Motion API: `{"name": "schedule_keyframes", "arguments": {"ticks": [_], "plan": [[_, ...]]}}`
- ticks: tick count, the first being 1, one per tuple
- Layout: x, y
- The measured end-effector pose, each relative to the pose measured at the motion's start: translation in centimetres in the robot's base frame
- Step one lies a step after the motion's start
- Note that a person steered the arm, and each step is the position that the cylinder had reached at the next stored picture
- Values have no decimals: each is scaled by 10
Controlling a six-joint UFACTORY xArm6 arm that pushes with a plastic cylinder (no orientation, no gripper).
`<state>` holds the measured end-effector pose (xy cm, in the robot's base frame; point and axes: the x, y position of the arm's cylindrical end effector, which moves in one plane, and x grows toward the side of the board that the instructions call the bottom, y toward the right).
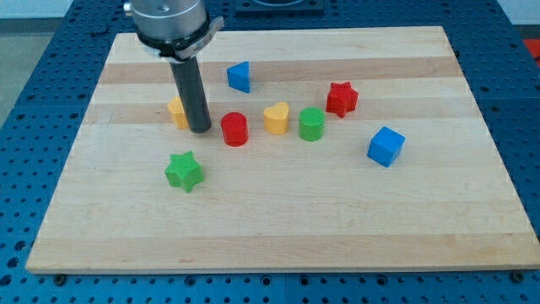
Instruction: Move red circle towards center
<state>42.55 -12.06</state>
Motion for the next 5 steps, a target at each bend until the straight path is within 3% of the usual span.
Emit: {"name": "schedule_keyframes", "arguments": {"ticks": [1, 3, 5], "plan": [[36, 0], [36, 58], [33, 16]]}}
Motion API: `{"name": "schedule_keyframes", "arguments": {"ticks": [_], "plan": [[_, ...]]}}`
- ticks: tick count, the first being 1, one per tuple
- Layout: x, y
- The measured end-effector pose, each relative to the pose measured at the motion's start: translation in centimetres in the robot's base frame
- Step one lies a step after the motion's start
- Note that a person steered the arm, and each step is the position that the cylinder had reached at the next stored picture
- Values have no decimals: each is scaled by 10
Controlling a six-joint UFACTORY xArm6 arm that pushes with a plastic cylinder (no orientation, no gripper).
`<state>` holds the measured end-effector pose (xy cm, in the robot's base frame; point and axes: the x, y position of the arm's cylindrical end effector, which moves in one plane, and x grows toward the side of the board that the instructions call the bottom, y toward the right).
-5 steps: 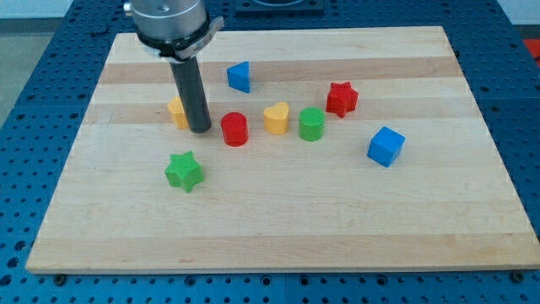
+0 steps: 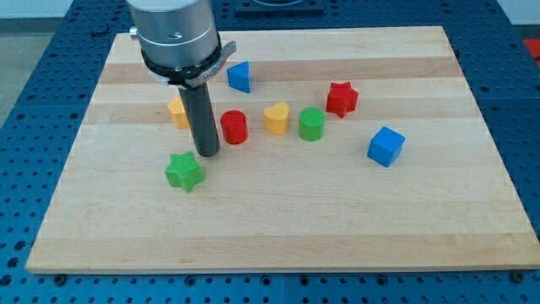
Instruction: Move red circle towards center
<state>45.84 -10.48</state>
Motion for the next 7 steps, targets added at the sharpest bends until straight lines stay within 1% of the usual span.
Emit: {"name": "schedule_keyframes", "arguments": {"ticks": [2, 5, 6, 7], "plan": [[-5, 25], [-35, 25], [-36, 25], [-45, 32]]}}
